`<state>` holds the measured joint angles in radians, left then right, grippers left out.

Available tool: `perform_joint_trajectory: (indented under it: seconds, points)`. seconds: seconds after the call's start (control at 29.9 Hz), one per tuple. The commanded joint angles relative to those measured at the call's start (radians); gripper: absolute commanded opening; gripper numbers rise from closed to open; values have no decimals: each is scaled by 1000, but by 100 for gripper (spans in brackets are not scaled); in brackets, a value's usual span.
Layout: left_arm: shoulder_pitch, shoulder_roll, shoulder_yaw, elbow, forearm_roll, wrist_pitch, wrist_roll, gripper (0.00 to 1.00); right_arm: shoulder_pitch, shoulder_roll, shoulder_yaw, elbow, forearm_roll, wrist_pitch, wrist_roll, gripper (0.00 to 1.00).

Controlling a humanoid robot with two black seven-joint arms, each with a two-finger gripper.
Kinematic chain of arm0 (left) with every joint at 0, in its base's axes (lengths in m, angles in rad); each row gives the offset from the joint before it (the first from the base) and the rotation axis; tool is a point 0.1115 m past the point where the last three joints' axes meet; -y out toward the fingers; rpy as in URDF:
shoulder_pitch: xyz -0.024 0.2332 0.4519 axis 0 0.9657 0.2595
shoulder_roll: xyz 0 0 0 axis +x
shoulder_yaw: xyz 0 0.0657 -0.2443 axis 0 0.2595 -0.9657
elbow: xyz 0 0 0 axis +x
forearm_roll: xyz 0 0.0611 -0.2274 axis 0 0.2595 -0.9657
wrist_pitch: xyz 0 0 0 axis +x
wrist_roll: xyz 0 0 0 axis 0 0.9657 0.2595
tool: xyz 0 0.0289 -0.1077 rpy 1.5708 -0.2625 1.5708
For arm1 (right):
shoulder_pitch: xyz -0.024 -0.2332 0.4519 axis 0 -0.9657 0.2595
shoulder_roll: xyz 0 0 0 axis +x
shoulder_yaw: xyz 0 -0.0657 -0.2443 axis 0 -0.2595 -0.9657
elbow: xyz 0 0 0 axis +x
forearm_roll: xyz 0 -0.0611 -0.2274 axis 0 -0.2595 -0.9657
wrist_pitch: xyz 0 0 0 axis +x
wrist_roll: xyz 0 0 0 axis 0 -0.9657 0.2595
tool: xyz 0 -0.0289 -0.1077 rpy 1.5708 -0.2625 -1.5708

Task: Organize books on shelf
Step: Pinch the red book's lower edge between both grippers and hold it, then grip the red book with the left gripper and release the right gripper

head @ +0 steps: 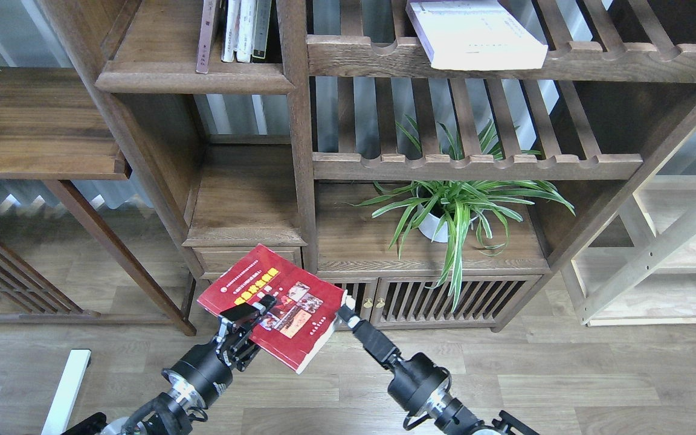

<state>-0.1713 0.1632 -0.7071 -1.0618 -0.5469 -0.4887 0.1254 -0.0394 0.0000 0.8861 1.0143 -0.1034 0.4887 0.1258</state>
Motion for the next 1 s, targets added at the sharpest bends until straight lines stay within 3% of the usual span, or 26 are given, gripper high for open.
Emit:
perform_joint_trajectory:
  seconds: [0.0, 0.97]
  points:
    - [-4, 1, -35, 9, 10, 0, -1, 2, 1, 0, 59, -43, 7, 0, 0, 99]
    - [55, 33, -152, -30, 45, 0, -26, 3, 46, -52, 139, -48, 189, 0, 0, 99]
